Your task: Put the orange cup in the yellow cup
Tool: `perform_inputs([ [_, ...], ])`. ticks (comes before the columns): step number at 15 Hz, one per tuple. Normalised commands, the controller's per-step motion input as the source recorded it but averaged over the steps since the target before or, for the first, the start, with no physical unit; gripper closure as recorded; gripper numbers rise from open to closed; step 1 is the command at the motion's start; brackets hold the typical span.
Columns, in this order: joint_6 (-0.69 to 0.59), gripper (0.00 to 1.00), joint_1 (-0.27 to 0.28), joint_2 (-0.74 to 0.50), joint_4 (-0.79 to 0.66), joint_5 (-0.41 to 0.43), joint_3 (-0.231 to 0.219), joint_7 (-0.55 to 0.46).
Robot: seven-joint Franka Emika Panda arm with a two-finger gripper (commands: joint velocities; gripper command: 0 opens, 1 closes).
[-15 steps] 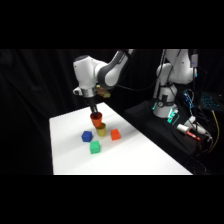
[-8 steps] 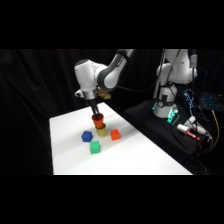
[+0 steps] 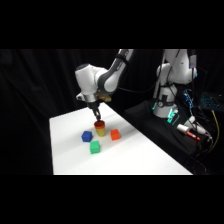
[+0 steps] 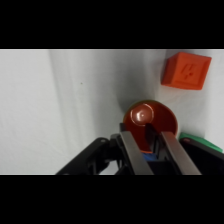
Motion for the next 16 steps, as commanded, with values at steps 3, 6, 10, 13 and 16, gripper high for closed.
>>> perform_inputs([
  [3, -0.02, 0.16, 0.019, -0.17, -0.06, 0.005, 0.001, -0.05],
  [6, -0.2, 0.0, 0.04, -0.31, -0.04, -0.023, 0.008, -0.07],
  [10, -0.34, 0.0, 0.03, -0.4, 0.03, 0.014, 0.024, -0.12],
  [13, -0.38, 0.0, 0.028, -0.34, 0.13, 0.01, 0.01, -0.1],
  [16, -0.34, 0.0, 0.016, -0.21, 0.17, 0.108, 0.018, -0.1],
])
